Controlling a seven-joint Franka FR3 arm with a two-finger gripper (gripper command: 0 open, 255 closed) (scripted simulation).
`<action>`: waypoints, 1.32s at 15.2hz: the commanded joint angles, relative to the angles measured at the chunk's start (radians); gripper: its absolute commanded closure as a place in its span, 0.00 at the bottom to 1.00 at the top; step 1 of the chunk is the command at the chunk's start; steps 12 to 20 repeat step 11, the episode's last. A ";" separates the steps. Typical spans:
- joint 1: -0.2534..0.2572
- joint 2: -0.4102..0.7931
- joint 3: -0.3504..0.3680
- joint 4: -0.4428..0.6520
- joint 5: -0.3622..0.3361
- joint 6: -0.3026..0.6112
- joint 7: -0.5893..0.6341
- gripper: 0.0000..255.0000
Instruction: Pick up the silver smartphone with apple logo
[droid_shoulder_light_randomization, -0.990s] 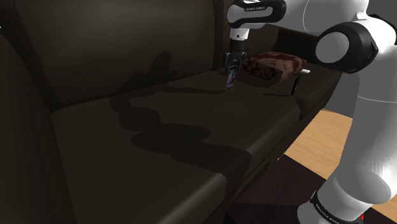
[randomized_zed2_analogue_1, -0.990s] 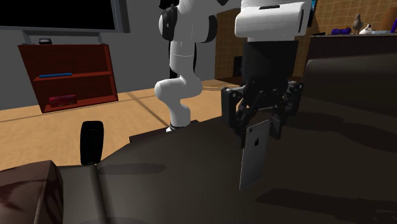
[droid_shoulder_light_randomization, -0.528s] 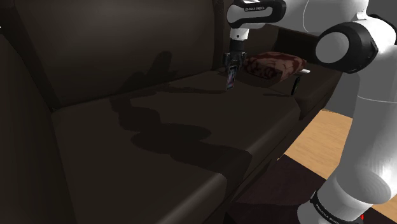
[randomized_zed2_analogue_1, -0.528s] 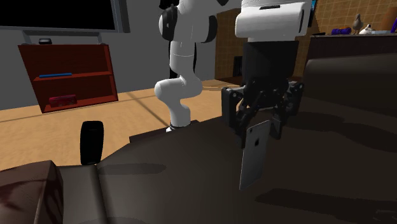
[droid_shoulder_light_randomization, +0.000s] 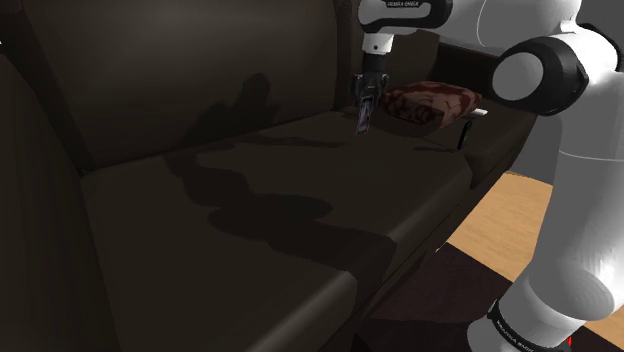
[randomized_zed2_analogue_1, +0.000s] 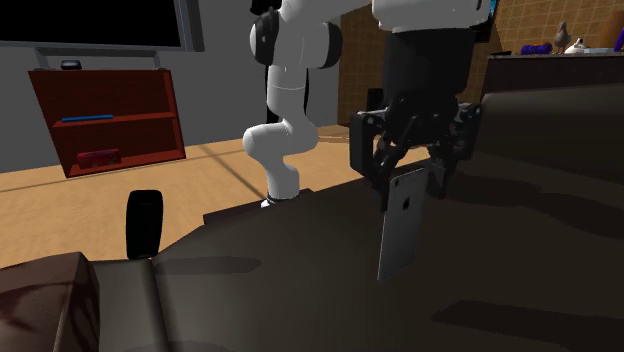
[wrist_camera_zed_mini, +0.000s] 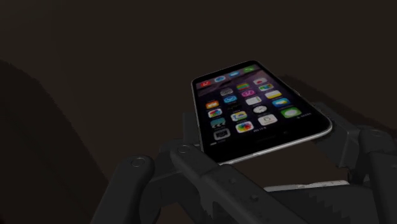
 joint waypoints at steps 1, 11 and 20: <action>-0.003 0.010 0.000 0.042 0.002 -0.033 0.000 1.00; -0.021 0.078 -0.001 0.259 0.016 -0.182 0.000 1.00; -0.021 0.078 -0.001 0.259 0.016 -0.182 0.000 1.00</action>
